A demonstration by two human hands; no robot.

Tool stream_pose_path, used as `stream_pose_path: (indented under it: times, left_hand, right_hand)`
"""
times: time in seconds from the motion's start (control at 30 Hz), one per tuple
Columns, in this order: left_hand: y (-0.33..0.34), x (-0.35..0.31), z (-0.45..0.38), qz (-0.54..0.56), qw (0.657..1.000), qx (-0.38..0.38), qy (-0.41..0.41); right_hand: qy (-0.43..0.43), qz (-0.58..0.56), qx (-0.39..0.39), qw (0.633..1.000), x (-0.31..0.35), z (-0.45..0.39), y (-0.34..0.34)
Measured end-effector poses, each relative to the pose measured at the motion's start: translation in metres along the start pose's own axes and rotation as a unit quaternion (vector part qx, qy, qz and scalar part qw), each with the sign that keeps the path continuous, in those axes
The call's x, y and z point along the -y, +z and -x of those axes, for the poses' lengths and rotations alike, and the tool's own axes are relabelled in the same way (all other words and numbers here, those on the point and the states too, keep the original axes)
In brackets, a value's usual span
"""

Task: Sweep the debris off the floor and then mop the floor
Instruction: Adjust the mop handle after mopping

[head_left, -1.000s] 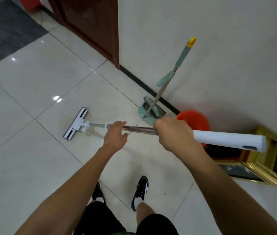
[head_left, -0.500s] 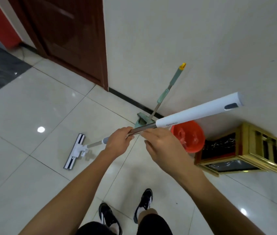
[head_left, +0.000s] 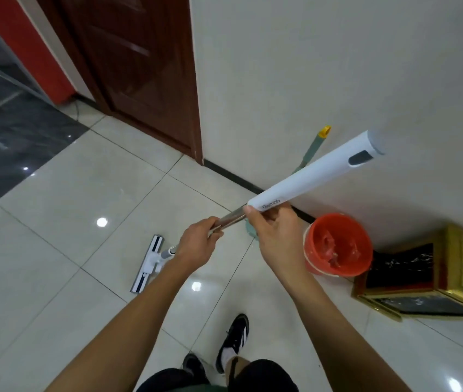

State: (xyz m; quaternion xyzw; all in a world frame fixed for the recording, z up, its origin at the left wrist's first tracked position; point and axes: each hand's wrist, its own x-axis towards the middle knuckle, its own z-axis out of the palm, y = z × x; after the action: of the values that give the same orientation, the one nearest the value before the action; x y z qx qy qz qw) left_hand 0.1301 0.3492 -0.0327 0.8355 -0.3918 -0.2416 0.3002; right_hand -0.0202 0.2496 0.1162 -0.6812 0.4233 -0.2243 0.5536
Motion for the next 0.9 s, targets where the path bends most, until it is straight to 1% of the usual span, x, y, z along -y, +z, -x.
stream_pose_path:
  times: [0.17, 0.27, 0.37, 0.47, 0.6, 0.73, 0.9]
  left_hand:
    - [-0.004, -0.001, -0.016, 0.012, 1.000, 0.001, -0.001]
    - [-0.005, 0.001, -0.019, 0.018, 1.000, -0.005, -0.011]
    - [-0.013, 0.007, -0.023, -0.002, 1.000, -0.007, -0.028]
    - [-0.024, 0.012, -0.032, -0.027, 0.999, -0.022, -0.040]
    - [-0.042, 0.020, -0.055, 0.006, 0.999, -0.036, -0.037]
    - [-0.066, 0.025, -0.087, 0.033, 0.998, -0.046, -0.033]
    - [-0.096, 0.030, -0.134, 0.059, 0.997, -0.039, -0.024]
  right_hand:
    - [-0.020, 0.044, 0.022, 0.999, 0.007, -0.031, -0.007]
    - [-0.023, 0.020, 0.041, 0.999, 0.011, -0.042, -0.004]
    - [-0.030, -0.014, 0.070, 0.997, 0.012, -0.050, 0.009]
    - [-0.048, 0.006, 0.090, 0.995, 0.020, -0.063, 0.026]
    - [-0.062, 0.011, 0.115, 0.991, 0.045, -0.093, 0.044]
    - [-0.079, 0.015, 0.120, 0.989, 0.075, -0.127, 0.066]
    - [-0.087, 0.040, 0.091, 0.991, 0.109, -0.175, 0.095]
